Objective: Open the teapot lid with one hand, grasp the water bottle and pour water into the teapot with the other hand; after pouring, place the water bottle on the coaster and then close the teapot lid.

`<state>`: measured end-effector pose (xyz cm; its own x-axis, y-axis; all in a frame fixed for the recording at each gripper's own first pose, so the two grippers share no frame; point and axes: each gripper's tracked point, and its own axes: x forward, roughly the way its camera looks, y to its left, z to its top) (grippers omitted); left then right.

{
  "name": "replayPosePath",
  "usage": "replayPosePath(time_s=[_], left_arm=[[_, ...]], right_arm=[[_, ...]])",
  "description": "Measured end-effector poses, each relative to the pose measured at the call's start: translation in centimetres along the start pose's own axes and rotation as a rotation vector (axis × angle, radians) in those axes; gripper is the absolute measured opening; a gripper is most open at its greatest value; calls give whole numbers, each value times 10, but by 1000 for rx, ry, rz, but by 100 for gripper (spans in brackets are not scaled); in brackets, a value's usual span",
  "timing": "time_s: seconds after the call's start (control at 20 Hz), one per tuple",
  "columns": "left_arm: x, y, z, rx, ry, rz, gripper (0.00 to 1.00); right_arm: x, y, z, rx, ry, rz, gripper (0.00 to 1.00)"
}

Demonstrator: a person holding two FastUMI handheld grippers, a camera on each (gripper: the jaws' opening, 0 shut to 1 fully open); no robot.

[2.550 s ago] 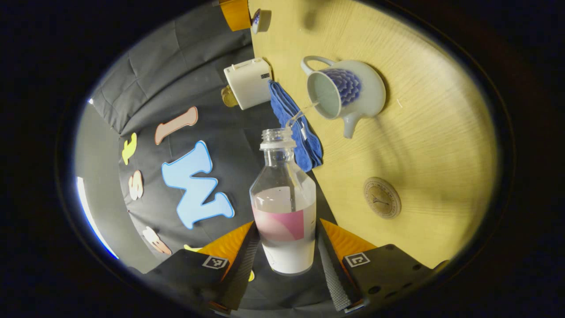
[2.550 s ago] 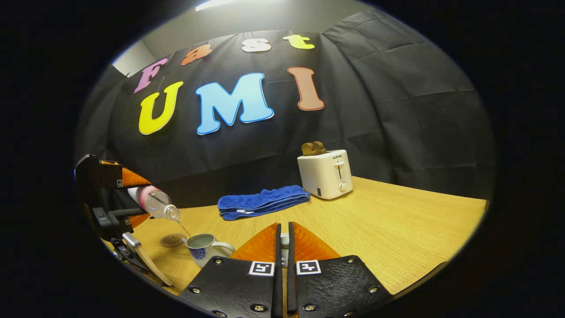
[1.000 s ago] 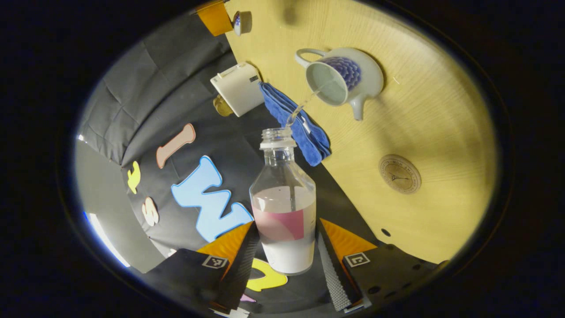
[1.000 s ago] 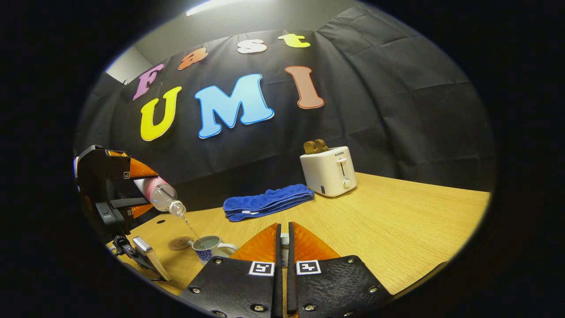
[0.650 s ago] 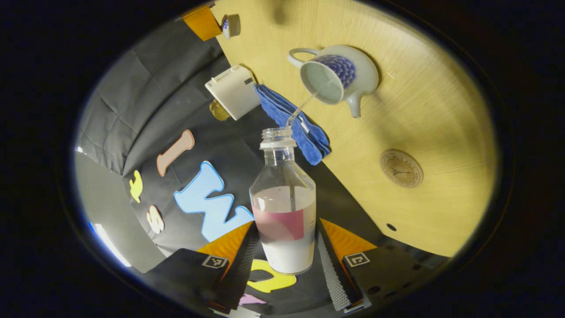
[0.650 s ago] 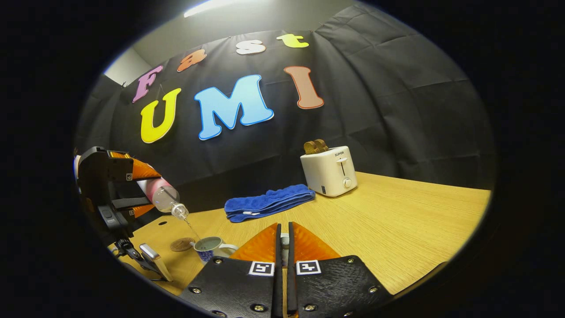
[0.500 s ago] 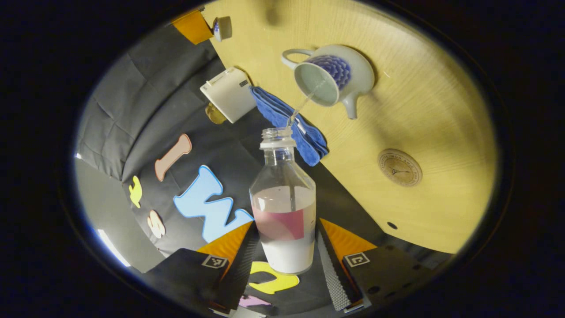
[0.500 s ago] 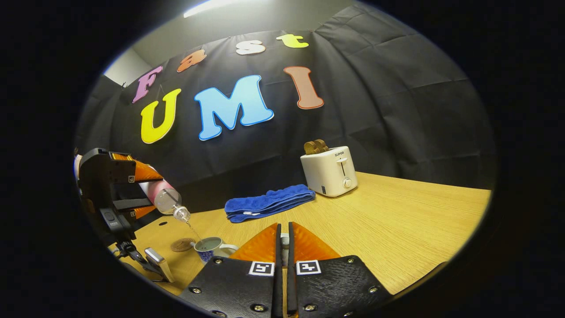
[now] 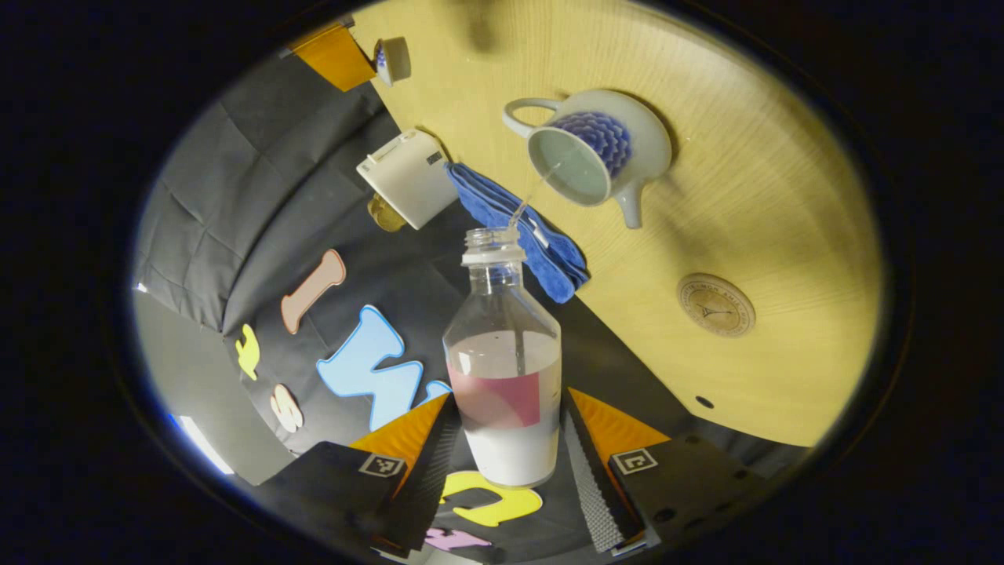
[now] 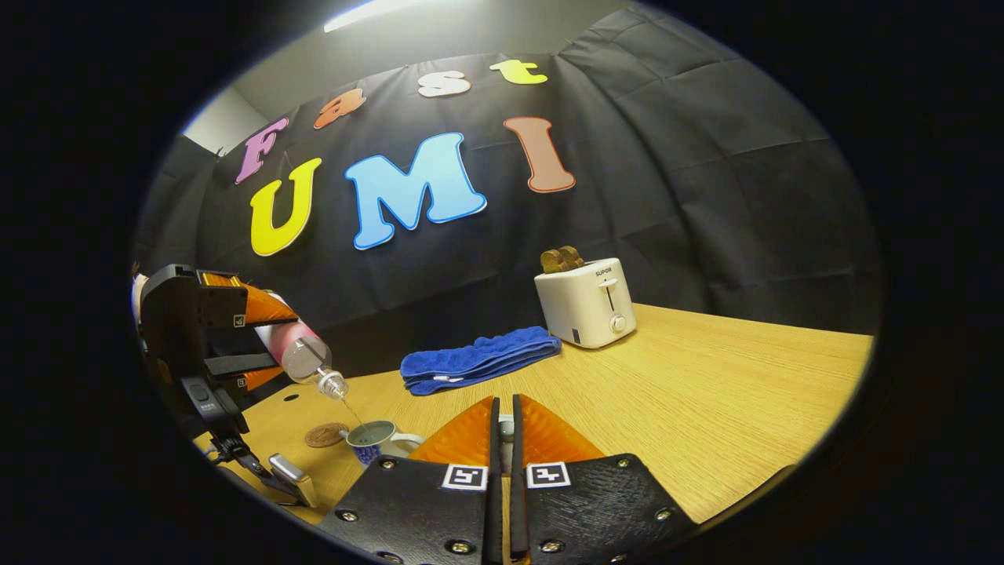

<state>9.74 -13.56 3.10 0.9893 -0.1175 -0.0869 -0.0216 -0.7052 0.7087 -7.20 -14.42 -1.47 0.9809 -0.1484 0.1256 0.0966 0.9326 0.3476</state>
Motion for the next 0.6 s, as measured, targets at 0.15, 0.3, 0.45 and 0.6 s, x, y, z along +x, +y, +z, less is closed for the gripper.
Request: replayPosePath(time_s=[0.15,0.3,0.45,0.6], left_arm=[[-3,0,-2,-92,-12,-6,87],[-5,-6,-1,-241,-23,-14,87],[-6,-21,0,-446,-39,-40,87],[-1,-35,5,-644,-47,-56,87]], right_arm=[[2,-1,-1,-2,5,-1,4],[2,1,-3,-9,9,-3,4],[3,1,-4,-26,13,-6,4],[5,0,-6,-39,16,-13,4]])
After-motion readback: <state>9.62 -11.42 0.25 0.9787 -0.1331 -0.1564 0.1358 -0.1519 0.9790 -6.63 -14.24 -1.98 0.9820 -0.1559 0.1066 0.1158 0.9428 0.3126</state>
